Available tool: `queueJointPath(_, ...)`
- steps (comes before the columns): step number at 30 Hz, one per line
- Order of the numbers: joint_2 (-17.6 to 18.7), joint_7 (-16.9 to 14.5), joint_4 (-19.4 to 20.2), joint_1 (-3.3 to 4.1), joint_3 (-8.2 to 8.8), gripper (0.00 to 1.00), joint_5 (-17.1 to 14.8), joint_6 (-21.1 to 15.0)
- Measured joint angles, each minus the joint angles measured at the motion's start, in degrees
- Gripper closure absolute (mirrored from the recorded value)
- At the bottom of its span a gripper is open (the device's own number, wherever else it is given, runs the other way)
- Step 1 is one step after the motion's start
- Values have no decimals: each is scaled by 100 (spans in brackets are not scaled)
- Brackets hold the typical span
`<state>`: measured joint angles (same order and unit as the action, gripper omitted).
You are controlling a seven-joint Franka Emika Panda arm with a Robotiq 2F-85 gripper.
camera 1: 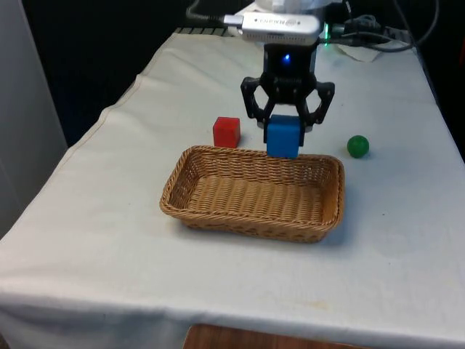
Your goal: Place all non-red objects into the basket.
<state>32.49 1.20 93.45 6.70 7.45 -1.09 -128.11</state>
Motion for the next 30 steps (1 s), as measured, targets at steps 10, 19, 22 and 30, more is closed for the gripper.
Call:
queueJointPath(10,401,-6,-258,-46,11,97,-92,-223)
queueJointPath(19,659,11,-321,-40,6,97,-92,-521)
queueJointPath(22,733,11,-327,-40,0,97,-92,-602)
queueJointPath(30,991,29,-453,-23,-11,97,-92,-728)
